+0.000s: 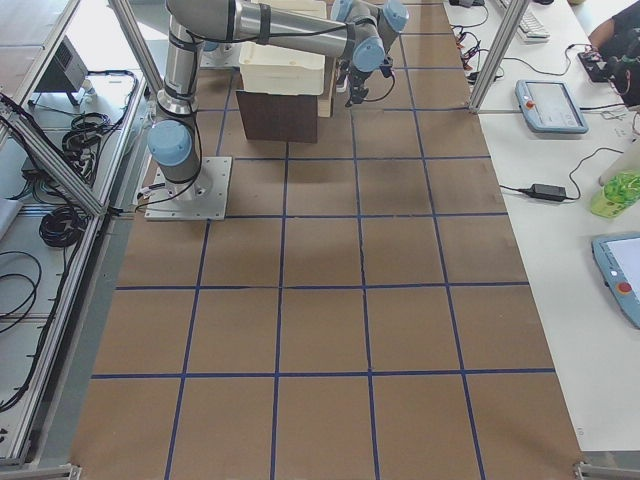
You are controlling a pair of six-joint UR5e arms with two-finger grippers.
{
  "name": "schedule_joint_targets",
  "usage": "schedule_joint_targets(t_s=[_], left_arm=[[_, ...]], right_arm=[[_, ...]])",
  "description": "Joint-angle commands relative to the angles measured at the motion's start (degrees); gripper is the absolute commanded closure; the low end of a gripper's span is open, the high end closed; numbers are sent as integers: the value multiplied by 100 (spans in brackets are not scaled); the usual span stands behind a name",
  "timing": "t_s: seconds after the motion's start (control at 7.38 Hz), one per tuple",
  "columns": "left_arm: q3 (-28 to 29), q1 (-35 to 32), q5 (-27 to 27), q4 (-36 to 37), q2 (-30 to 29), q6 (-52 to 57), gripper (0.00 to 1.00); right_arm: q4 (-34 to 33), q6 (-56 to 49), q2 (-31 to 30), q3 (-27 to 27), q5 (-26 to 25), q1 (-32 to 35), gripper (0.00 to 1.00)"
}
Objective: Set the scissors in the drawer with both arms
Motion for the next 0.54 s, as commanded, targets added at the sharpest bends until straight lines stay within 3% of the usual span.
schedule_joint_targets(t_s=[0.0, 0.41], left_arm=[[0, 0, 0, 0, -6, 0, 0], [0, -9, -9, 0, -6, -9, 0]], right_arm=[[14, 14, -163, 142, 4, 7, 3], [49, 57, -242, 231, 12, 24, 3]])
